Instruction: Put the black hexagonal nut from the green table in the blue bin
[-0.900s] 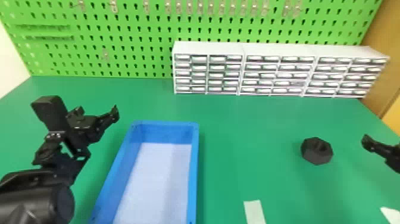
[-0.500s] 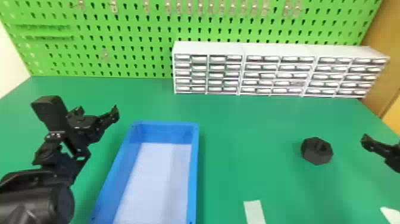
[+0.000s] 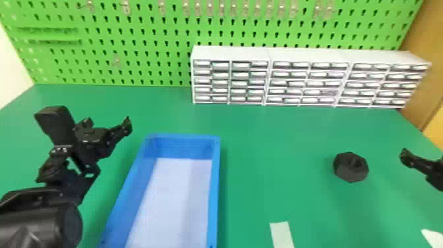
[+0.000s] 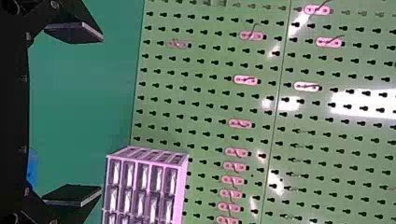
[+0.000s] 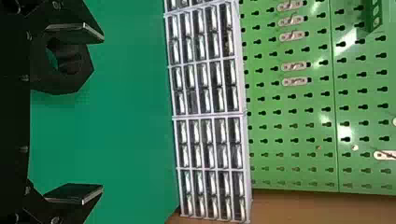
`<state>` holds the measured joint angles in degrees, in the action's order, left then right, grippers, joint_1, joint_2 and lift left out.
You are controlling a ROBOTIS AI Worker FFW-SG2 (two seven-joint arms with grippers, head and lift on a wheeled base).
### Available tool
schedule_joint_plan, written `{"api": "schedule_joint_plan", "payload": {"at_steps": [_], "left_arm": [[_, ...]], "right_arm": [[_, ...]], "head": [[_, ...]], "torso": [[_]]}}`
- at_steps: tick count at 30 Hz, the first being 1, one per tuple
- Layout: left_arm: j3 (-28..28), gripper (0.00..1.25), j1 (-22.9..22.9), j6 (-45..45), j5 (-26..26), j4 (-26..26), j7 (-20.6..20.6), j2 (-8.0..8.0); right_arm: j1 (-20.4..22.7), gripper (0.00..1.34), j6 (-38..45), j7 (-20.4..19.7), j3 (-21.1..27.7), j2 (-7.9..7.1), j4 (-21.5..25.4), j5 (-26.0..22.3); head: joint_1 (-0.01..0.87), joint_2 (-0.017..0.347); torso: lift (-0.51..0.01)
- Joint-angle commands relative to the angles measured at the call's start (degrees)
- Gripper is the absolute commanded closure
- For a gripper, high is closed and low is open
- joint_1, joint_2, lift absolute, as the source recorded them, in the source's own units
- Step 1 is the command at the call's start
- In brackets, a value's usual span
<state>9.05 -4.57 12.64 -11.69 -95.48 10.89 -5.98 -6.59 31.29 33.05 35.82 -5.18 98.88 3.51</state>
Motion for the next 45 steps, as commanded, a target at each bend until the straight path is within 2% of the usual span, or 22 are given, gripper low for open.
{"api": "schedule_joint_plan", "payload": {"at_steps": [1, 31, 34, 41, 45], "left_arm": [[0.00, 0.14, 0.00, -0.07, 0.00, -0.05, 0.00, 0.00], [0.09, 0.14, 0.09, 0.02, -0.09, -0.05, 0.00, 0.00], [0.18, 0.14, 0.18, -0.07, -0.09, -0.05, 0.00, 0.00], [0.18, 0.14, 0.18, 0.02, -0.09, -0.05, 0.00, 0.00], [0.18, 0.14, 0.26, 0.02, -0.09, -0.05, 0.00, 0.00]], "right_arm": [[0.00, 0.17, 0.00, 0.00, -0.05, 0.00, 0.00, 0.00], [-0.62, 0.17, 1.67, -0.09, -0.22, -0.44, 0.00, 0.00], [-1.41, 0.17, 4.92, -0.61, -0.31, -1.58, 0.18, -0.17], [-4.92, 0.17, 17.84, -2.64, -1.19, -6.24, 0.35, 0.18], [-7.47, 0.17, 24.43, -5.54, -2.33, -8.44, 0.26, 0.36]], "head": [[0.666, 0.032], [0.666, 0.032], [0.666, 0.032], [0.666, 0.032], [0.666, 0.032]], "torso": [[-0.100], [-0.100], [-0.100], [-0.100], [-0.100]]}}
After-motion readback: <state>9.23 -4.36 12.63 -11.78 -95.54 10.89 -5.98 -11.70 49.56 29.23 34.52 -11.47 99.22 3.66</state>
